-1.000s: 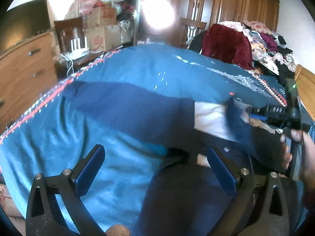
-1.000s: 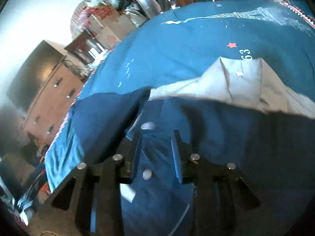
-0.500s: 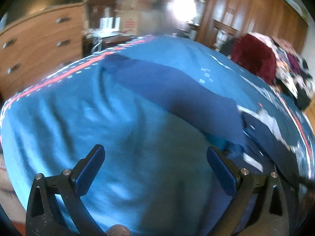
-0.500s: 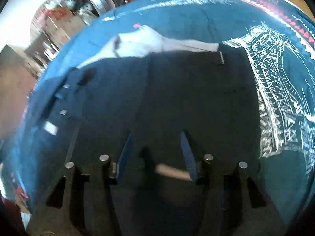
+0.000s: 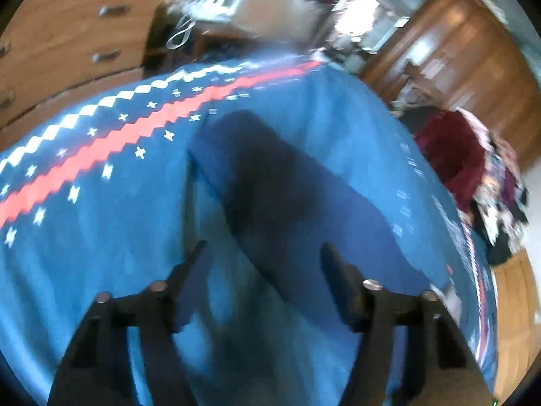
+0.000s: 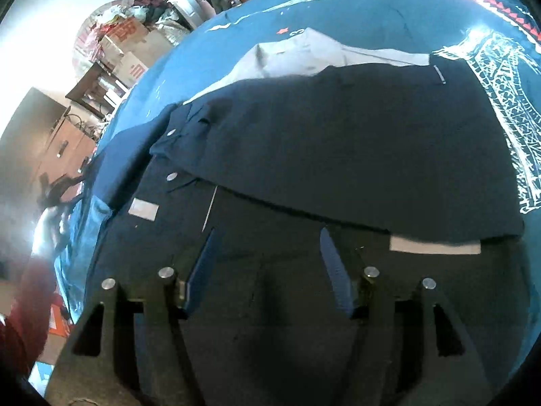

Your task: Fold large clothes

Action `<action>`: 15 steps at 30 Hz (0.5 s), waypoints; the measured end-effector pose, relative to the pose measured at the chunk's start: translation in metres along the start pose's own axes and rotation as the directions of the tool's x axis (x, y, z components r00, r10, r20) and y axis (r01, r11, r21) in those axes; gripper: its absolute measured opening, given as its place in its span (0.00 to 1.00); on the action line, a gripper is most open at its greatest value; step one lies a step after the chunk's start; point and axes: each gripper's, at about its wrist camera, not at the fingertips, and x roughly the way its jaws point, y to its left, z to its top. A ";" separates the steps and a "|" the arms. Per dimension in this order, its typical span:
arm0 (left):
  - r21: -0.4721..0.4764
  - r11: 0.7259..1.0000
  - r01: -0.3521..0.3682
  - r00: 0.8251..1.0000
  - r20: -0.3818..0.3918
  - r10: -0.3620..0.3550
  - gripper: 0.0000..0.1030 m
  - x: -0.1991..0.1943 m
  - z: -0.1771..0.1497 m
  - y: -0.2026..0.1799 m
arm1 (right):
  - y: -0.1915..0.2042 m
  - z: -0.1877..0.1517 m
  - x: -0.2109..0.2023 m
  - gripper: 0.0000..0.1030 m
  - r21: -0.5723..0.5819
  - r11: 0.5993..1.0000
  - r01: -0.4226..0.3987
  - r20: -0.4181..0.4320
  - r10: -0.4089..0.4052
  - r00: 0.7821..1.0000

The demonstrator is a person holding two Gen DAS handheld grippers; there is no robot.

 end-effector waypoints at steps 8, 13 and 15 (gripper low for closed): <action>0.003 0.996 -0.091 0.996 0.026 0.091 0.58 0.046 0.018 0.003 | -0.002 -0.002 0.006 0.60 0.007 1.000 -0.004 -0.010 0.004 1.000; 0.088 0.996 0.000 0.997 0.076 -0.007 0.17 0.027 0.015 -0.038 | -0.014 -0.003 -0.002 0.50 0.029 0.999 -0.029 0.019 0.029 0.999; 0.151 0.981 0.118 0.988 0.081 -0.131 0.14 0.008 0.000 -0.083 | -0.023 -0.003 -0.008 0.43 0.047 0.998 -0.048 0.032 0.046 0.998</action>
